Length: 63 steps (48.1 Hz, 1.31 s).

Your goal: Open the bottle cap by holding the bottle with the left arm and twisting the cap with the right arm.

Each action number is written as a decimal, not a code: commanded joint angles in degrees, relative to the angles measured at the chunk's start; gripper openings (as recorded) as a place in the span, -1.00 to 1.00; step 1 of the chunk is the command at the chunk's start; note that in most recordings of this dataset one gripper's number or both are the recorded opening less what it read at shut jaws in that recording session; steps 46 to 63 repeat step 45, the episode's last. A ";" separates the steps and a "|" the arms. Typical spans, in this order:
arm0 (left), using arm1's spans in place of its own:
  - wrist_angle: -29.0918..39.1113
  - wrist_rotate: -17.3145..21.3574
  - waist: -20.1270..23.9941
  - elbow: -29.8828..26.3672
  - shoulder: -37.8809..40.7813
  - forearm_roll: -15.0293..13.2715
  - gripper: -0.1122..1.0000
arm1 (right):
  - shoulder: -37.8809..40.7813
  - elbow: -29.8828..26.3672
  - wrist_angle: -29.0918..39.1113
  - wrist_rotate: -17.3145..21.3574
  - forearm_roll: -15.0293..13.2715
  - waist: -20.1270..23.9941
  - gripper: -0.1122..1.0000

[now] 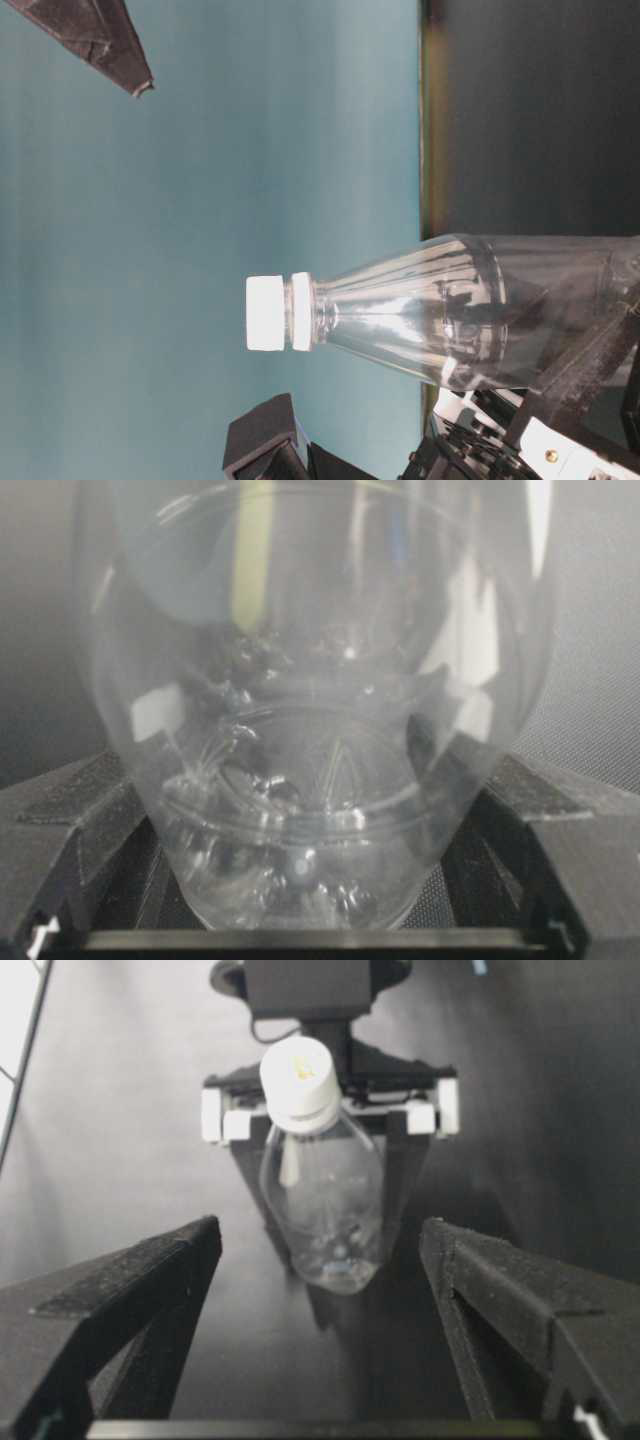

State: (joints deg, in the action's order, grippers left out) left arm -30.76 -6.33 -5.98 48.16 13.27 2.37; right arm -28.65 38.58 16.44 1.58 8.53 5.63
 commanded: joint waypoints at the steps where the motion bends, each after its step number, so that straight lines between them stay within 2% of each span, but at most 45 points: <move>1: 0.88 -0.44 -0.88 0.35 0.44 0.26 0.67 | -0.26 -0.09 -1.76 0.44 0.09 1.67 0.60; 45: 0.97 -0.09 -0.88 0.44 0.53 0.26 0.67 | -0.35 4.31 -4.75 0.44 0.09 1.67 0.60; 63: 0.97 -0.09 -0.88 0.44 0.53 0.26 0.67 | -0.35 4.31 -4.75 0.44 0.09 1.67 0.60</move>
